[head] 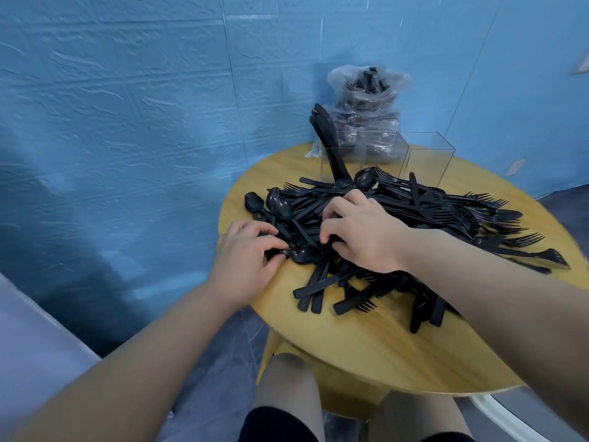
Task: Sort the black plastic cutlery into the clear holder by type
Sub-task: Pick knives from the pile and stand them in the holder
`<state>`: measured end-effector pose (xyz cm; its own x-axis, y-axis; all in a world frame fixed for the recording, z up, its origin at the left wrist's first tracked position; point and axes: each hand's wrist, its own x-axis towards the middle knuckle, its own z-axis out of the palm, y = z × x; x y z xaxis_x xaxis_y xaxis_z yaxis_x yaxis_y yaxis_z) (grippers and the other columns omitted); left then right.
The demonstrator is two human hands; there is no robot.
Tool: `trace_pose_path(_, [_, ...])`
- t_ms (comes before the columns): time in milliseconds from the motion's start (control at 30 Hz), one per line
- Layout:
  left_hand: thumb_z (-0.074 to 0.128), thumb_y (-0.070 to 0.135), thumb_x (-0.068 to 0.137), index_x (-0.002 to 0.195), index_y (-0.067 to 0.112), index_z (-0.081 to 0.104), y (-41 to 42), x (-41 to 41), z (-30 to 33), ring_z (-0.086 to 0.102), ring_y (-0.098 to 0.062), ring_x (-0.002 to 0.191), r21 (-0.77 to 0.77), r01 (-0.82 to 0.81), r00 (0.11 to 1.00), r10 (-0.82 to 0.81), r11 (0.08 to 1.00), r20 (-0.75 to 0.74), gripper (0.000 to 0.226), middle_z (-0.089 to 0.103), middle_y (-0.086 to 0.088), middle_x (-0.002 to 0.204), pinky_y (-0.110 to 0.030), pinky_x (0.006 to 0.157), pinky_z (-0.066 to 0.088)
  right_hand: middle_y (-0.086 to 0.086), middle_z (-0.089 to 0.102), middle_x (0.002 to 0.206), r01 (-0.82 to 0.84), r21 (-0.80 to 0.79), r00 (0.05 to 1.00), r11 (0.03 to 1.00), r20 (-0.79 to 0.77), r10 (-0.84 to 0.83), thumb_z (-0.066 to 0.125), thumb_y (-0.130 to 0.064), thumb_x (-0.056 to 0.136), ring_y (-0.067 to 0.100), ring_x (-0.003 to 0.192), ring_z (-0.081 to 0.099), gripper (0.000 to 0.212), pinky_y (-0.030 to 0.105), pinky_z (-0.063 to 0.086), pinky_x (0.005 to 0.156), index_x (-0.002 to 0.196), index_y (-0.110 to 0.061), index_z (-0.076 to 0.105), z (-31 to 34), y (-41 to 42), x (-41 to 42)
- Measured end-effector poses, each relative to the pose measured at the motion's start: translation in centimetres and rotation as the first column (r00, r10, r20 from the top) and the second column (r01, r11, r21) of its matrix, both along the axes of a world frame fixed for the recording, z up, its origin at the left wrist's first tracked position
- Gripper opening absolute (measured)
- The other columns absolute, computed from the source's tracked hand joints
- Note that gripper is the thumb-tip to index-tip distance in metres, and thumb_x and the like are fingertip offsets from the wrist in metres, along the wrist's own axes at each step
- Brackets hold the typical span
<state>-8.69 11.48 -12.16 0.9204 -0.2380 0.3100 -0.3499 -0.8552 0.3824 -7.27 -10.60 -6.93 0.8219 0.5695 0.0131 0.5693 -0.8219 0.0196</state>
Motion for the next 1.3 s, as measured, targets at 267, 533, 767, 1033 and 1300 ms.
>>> trace_pose_path(267, [0.068, 0.027, 0.085, 0.109, 0.028, 0.07, -0.6, 0.5, -0.1, 0.045, -0.019, 0.118, -0.051, 0.021, 0.999, -0.02, 0.998, 0.032, 0.023, 0.059, 0.009, 0.117, -0.047, 0.101, 0.037, -0.015, 0.05, 0.116, -0.003, 0.057, 1.0, 0.998, 0.014, 0.002, 0.052, -0.03, 0.094, 0.017, 0.119, 0.028, 0.021, 0.035, 0.03, 0.094, 0.115, -0.031, 0.054, -0.4, -0.8, 0.2])
trace_pose_path(533, [0.064, 0.022, 0.089, 0.103, 0.026, 0.072, -0.8, -0.3, -0.1, 0.048, -0.008, 0.105, -0.108, 0.098, 0.993, -0.09, 0.989, 0.075, 0.017, 0.051, 0.019, 0.104, -0.042, 0.096, 0.042, -0.009, 0.039, 0.139, -0.003, -0.009, 0.997, 1.0, 0.075, 0.004, 0.043, -0.034, 0.097, 0.022, 0.129, 0.022, 0.035, 0.039, 0.029, 0.098, 0.132, -0.037, 0.047, -0.8, -0.9, 0.2])
trace_pose_path(767, [0.057, 0.061, 0.077, 0.083, 0.031, 0.066, -2.0, -1.6, 0.6, 0.044, -0.003, 0.088, -0.088, 0.105, 0.994, -0.105, 0.991, 0.006, 0.032, 0.047, 0.022, 0.085, -0.029, 0.082, 0.038, 0.0, 0.059, 0.116, 0.051, 0.18, 0.98, 0.982, 0.181, -0.084, 0.056, -0.028, 0.092, 0.025, 0.11, 0.04, 0.03, 0.043, 0.04, 0.095, 0.121, -0.024, 0.062, 0.1, -2.0, -0.5])
trace_pose_path(1033, [0.054, 0.065, 0.081, 0.089, 0.031, 0.064, -4.2, -1.7, 1.5, 0.05, -0.013, 0.089, 0.095, -0.008, 0.989, 0.022, 0.995, -0.149, 0.037, 0.052, 0.013, 0.08, -0.035, 0.079, 0.047, -0.002, 0.063, 0.108, 0.217, 0.283, 0.942, 0.935, 0.192, -0.276, 0.051, -0.027, 0.095, 0.021, 0.102, 0.043, 0.025, 0.028, 0.035, 0.088, 0.114, -0.022, 0.066, 0.3, -4.9, -3.0])
trace_pose_path(1300, [0.051, 0.07, 0.079, 0.079, 0.03, 0.058, -6.1, -1.7, 1.6, 0.055, -0.011, 0.08, 0.085, -0.082, 0.974, 0.097, 0.993, -0.203, 0.041, 0.052, 0.016, 0.072, -0.038, 0.083, 0.05, -0.006, 0.063, 0.104, 0.279, 0.34, 0.933, 0.898, 0.125, -0.337, 0.053, -0.026, 0.094, 0.019, 0.098, 0.044, 0.021, 0.025, 0.035, 0.082, 0.108, -0.025, 0.068, -0.1, -6.9, -5.2])
